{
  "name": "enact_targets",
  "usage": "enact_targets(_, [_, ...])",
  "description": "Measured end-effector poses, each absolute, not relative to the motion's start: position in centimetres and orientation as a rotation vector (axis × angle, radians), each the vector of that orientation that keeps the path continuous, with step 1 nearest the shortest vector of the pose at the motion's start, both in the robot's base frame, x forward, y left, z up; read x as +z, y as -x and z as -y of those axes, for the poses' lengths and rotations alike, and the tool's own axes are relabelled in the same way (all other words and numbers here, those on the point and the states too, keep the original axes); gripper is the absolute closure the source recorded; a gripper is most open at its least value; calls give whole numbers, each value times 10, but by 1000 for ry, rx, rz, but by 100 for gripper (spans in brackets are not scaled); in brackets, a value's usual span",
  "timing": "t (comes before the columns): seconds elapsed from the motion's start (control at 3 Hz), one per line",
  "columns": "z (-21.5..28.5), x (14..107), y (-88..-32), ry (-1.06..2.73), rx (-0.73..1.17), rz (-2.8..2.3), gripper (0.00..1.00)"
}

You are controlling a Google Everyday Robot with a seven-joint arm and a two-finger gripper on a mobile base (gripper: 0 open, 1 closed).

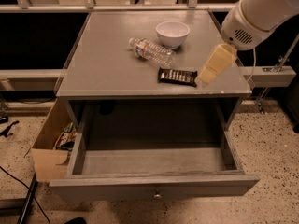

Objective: Place water bottle into top drawer

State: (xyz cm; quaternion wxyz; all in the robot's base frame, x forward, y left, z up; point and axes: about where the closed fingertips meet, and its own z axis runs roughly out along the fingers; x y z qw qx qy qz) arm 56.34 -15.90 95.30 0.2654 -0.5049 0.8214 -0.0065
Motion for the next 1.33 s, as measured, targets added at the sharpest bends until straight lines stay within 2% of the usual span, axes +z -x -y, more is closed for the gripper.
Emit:
enact_targets(0.33, [155,953,-572,1319,3,-2203,0])
enact_targets(1.33, [75,940,-657,1197,143,-2184,0])
